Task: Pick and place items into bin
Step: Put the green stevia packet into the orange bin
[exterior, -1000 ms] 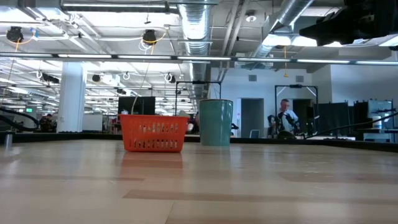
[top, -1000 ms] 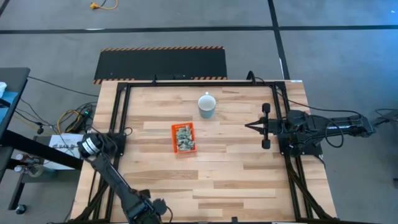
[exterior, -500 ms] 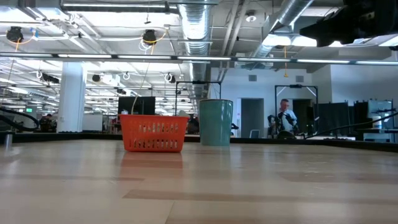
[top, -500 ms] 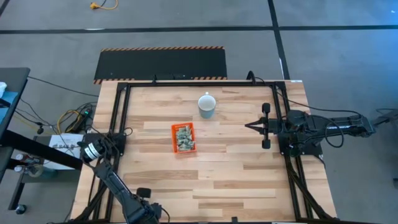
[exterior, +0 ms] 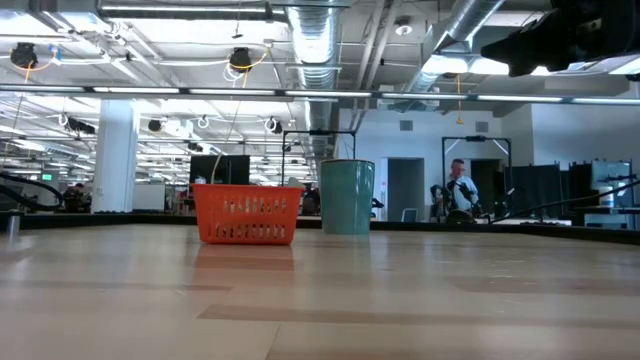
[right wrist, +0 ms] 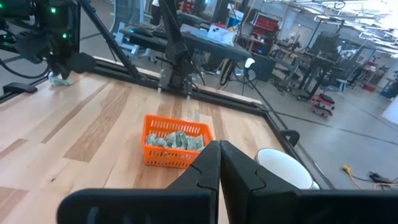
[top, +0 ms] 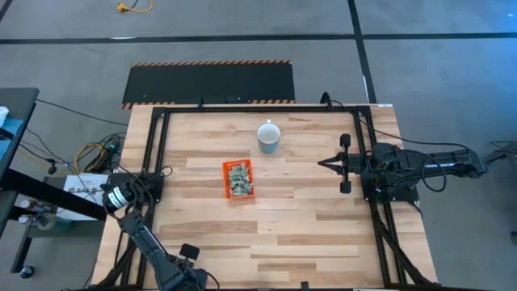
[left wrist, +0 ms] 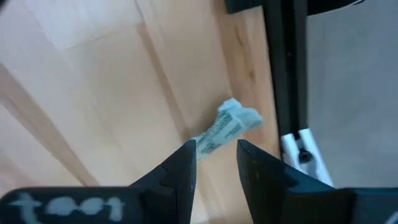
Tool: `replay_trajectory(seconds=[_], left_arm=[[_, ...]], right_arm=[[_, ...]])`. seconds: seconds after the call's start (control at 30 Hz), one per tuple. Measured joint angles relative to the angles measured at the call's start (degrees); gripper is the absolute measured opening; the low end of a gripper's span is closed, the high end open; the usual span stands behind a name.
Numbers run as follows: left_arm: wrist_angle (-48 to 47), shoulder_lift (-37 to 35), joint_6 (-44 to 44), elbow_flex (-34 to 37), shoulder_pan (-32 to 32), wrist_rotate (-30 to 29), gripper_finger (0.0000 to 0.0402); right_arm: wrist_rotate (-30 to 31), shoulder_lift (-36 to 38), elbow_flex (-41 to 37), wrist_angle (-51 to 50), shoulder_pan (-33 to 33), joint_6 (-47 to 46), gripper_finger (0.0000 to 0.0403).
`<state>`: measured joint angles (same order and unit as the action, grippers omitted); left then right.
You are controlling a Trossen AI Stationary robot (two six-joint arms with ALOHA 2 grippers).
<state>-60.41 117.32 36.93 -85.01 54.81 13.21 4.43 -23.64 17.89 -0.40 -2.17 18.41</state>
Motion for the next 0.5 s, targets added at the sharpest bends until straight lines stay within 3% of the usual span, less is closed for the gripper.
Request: replay_trajectory(seconds=[0.5], left_arm=[[-0.6,3.4,-5.5,0.0,0.3,-1.3,0.0103]], right_arm=[[0.0,0.0,0.0,0.0,0.0,-0.5,0.0001]])
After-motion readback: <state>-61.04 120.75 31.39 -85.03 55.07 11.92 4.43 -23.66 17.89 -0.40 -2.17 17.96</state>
